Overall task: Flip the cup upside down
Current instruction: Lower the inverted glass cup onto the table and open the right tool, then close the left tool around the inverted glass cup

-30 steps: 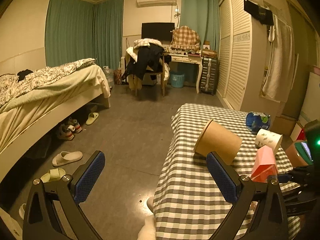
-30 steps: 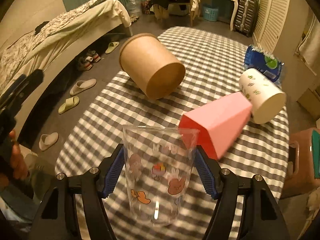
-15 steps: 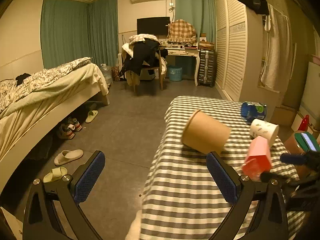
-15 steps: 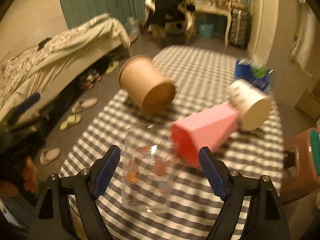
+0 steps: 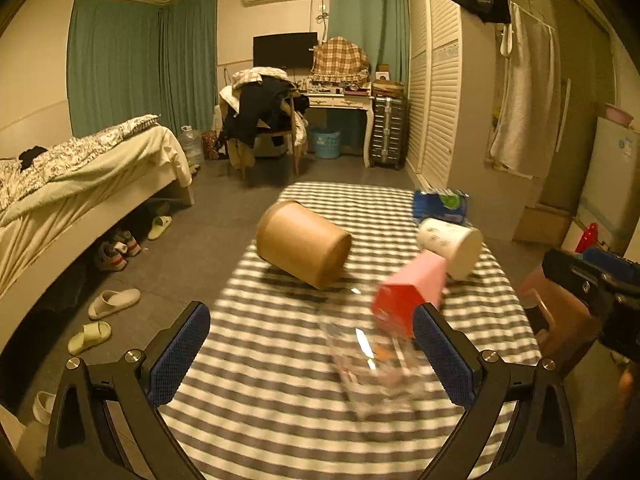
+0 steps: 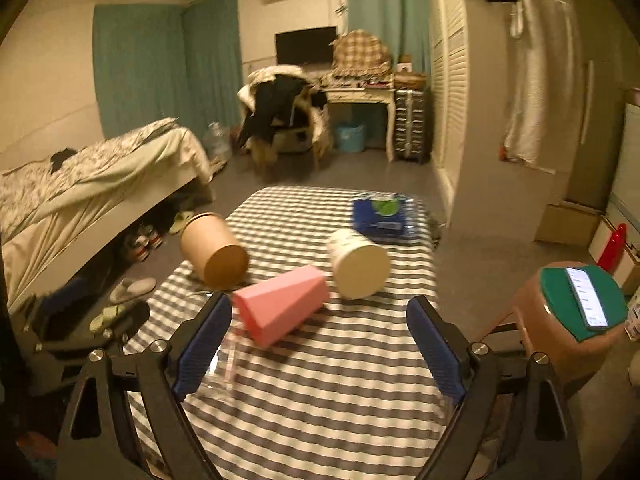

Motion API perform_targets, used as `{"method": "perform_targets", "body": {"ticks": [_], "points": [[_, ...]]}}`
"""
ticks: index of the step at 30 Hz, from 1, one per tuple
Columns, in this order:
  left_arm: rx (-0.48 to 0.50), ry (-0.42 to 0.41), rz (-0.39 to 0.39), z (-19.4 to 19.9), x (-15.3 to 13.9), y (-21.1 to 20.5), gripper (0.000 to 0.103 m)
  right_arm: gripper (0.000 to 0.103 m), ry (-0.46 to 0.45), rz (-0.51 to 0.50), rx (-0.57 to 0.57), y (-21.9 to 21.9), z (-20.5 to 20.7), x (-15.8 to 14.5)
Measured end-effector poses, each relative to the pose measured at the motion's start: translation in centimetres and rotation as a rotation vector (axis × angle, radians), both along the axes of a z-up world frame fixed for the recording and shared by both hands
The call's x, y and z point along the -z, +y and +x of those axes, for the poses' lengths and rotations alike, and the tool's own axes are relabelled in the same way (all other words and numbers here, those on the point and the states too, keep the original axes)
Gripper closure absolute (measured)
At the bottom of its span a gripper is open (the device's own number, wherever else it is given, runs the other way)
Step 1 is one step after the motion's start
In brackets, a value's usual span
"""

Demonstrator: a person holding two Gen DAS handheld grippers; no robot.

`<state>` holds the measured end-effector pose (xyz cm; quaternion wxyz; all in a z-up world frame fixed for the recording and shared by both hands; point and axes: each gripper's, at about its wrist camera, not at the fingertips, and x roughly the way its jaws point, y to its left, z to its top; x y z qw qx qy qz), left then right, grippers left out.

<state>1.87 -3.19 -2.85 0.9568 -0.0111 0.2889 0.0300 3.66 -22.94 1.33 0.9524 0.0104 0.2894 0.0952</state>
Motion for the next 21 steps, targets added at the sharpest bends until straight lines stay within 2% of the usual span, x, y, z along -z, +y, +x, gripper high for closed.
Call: {"method": "perform_targets", "body": {"ticks": [4,10,15,21], "points": [[-0.015,-0.006,-0.002,-0.7,0.6,-1.7,0.0,0.013,-0.009,-0.003,0.043,-1.9,-0.4,1.2],[-0.024,0.003,0.001,-1.1,2.0,-3.1,0.0,0.013,0.012,0.055,0.065,-4.0,-0.5,3.3],[-0.045,0.034,-0.046,-0.9,3.7,-3.1,0.0,0.013,0.041,0.086,0.081,-5.2,-0.2,4.8],[-0.062,0.064,-0.066,-0.7,5.6,-2.9,0.0,0.013,0.072,0.105,0.089,-5.7,0.4,6.3]]}}
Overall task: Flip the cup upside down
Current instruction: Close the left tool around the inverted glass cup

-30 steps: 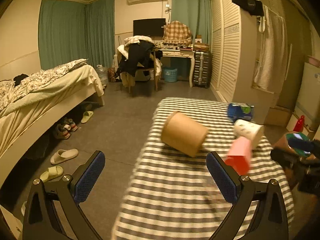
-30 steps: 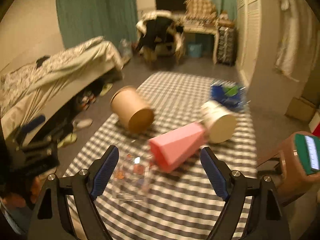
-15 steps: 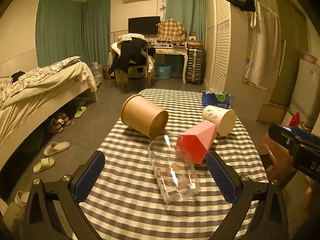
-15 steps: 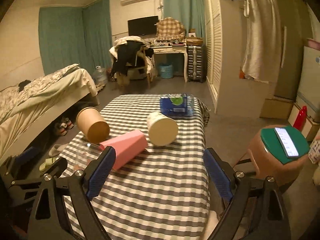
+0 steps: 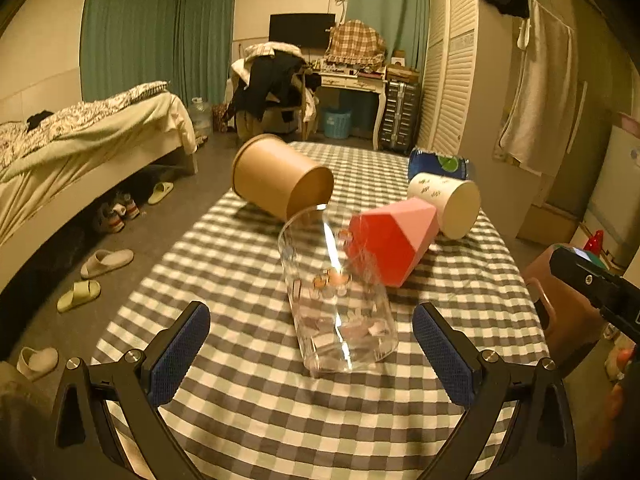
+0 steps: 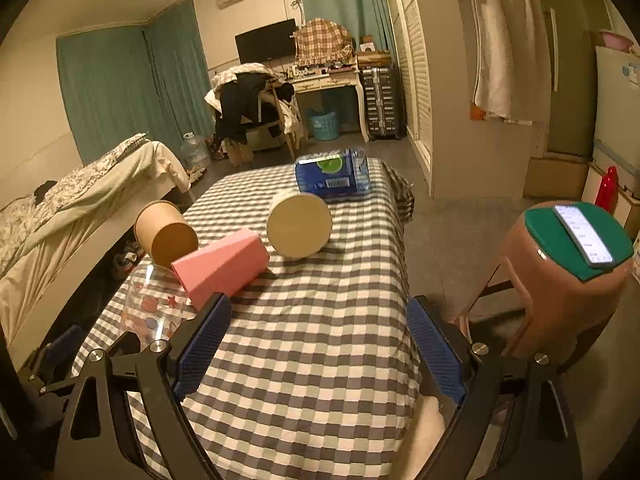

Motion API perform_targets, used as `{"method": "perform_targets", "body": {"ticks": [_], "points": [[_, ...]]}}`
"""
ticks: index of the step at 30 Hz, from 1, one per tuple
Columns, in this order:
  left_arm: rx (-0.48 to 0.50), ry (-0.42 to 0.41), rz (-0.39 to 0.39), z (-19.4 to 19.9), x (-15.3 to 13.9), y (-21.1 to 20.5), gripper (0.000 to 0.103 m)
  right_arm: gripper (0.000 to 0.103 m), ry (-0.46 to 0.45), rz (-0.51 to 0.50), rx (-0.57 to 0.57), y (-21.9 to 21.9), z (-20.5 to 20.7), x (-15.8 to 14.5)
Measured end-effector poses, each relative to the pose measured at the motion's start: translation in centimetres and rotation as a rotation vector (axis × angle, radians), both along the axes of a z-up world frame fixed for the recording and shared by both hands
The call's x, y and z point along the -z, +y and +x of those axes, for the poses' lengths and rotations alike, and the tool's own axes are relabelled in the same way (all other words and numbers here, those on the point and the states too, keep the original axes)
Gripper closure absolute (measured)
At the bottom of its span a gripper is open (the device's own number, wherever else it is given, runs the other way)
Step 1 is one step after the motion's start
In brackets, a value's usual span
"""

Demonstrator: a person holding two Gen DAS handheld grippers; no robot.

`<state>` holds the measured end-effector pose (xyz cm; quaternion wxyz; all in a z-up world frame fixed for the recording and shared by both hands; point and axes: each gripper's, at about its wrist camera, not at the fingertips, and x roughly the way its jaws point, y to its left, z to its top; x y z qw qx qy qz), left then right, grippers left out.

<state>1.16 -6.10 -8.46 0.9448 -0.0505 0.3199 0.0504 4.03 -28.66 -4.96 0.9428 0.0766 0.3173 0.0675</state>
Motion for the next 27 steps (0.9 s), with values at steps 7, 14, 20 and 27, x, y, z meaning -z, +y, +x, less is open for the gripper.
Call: {"method": "perform_targets", "body": {"ticks": [7,14,20,27], "points": [[0.011,0.03,0.017,0.9,1.6,-0.1,0.002,0.013,0.036,0.011,-0.005,0.1,0.8,1.7],[0.044,0.047,0.031,2.0,2.8,-0.7,0.016,0.013,0.06,0.011,-0.005,0.3,1.2,2.7],[0.059,0.046,0.02,3.0,2.6,-0.8,0.034,0.013,0.071,0.012,0.003,0.3,1.3,3.1],[0.153,0.104,0.077,2.0,0.8,-0.1,0.034,0.013,0.074,0.015,0.003,0.0,1.1,3.2]]}}
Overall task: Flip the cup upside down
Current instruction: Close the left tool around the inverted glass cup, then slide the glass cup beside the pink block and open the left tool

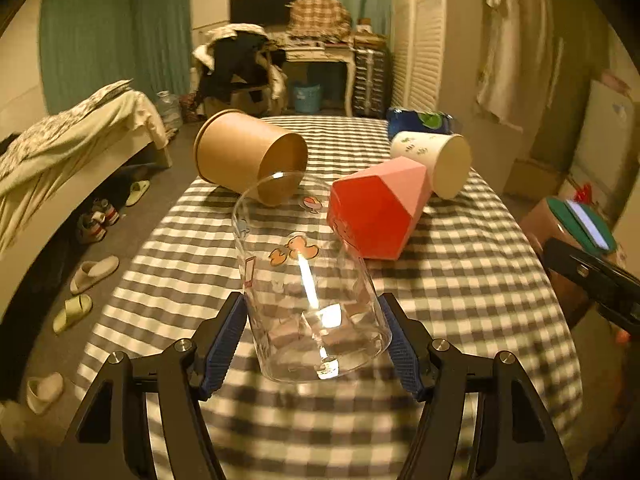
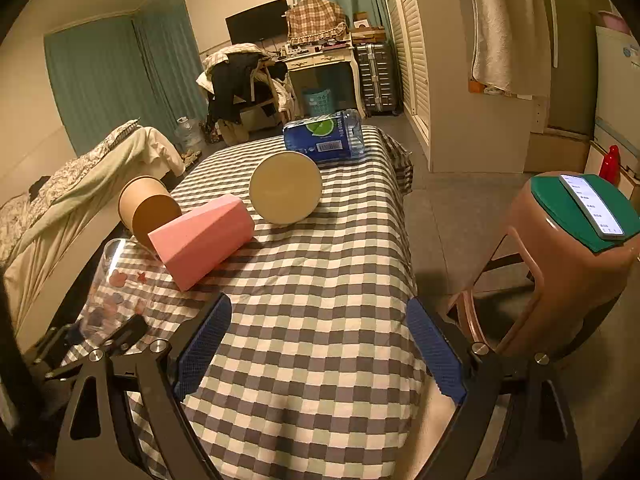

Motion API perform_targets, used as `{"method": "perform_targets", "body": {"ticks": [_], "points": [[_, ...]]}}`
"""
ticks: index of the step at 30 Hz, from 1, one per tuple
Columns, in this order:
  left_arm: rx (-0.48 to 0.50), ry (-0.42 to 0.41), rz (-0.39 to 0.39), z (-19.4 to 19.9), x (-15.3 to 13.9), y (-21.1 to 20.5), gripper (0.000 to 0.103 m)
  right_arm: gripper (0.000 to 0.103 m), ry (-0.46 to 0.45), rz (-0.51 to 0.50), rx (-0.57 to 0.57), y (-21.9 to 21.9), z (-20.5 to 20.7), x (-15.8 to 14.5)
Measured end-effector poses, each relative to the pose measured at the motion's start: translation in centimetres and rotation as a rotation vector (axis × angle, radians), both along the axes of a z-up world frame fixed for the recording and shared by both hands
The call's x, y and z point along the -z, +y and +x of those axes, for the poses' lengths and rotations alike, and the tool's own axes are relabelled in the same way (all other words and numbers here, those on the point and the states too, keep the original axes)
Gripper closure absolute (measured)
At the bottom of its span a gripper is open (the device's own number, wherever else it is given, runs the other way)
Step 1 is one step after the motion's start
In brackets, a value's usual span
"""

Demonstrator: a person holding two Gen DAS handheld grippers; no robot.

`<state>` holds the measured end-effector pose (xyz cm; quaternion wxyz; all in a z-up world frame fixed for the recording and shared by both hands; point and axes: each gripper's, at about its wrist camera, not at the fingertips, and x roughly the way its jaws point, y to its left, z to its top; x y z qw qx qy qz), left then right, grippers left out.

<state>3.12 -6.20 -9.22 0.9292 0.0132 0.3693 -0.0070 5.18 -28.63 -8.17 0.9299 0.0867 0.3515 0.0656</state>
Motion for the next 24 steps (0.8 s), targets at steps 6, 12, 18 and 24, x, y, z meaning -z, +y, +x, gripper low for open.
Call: {"method": "perform_targets", "body": {"ticks": [6,12,18,24], "points": [[0.093,0.063,0.089,-1.1,-2.9,0.7,0.036,0.013,0.002,0.015,-0.009,0.0,-0.2,0.3],[0.15,0.073,0.115,-0.6,-4.3,0.1,0.037,0.013,0.003,0.026,-0.016,0.1,-0.1,0.3],[0.194,0.081,0.052,0.6,-4.8,-0.7,0.038,0.013,0.003,0.017,-0.01,0.1,-0.1,0.2],[0.206,0.099,0.042,2.5,-4.1,-1.2,0.038,0.013,0.011,0.01,0.0,0.0,0.2,0.3]]}}
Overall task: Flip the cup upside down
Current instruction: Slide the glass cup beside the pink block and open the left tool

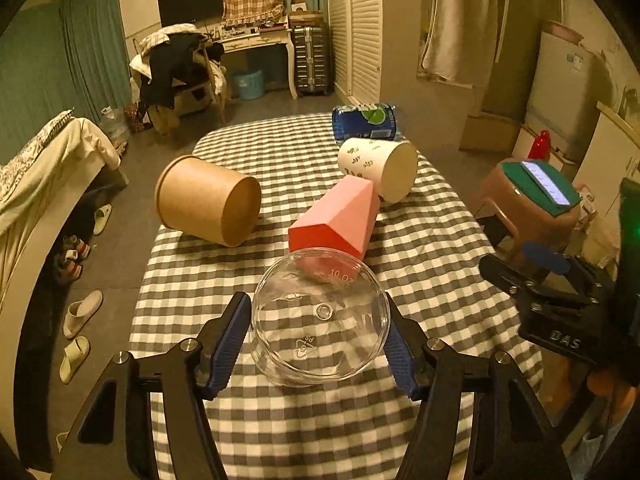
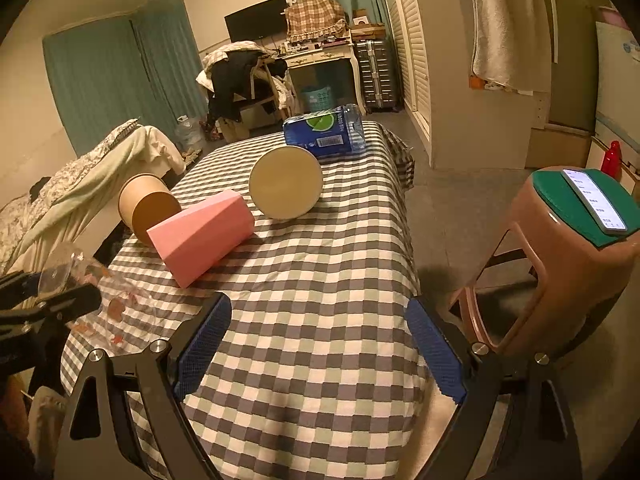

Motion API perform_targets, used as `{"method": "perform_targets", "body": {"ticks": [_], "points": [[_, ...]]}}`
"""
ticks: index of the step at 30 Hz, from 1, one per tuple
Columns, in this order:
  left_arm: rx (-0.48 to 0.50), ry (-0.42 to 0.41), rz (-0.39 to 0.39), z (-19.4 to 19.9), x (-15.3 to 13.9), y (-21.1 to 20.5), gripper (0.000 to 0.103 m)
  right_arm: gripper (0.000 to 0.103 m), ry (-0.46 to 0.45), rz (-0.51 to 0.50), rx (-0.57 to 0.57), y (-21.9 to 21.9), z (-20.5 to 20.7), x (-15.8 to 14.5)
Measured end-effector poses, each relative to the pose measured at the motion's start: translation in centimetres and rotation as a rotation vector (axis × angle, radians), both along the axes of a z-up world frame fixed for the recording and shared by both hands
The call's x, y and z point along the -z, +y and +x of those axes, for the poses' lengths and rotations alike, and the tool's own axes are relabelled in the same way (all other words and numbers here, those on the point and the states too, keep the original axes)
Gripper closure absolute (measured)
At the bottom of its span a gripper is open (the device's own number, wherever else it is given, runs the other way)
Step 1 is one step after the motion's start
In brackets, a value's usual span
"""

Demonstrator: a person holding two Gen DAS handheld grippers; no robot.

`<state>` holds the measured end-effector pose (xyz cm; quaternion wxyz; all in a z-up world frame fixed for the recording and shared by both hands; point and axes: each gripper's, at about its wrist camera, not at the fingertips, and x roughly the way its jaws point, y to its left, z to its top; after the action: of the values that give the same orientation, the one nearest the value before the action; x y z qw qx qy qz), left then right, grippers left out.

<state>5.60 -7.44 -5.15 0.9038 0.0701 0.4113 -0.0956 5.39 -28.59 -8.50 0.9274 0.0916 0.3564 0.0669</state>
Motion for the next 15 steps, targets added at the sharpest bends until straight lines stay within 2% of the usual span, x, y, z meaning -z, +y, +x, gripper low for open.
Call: {"method": "perform_targets", "body": {"ticks": [11,12,13,15], "points": [[0.009,-0.02,-0.006,-0.07,0.3,0.2,0.037,0.013,0.009,-0.026,0.01,0.19,0.15,-0.17],[0.012,-0.021,0.002,-0.09,0.24,0.12,0.03,0.013,0.007,-0.03,0.01,0.29,0.1,-0.32],[0.019,-0.028,0.008,-0.17,0.1,0.07,0.019,0.013,0.005,-0.032,0.009,0.36,0.02,-0.45],[0.029,-0.057,0.019,-0.43,-0.34,0.02,0.009,0.013,0.0,-0.039,0.008,0.55,-0.22,-0.79]]}}
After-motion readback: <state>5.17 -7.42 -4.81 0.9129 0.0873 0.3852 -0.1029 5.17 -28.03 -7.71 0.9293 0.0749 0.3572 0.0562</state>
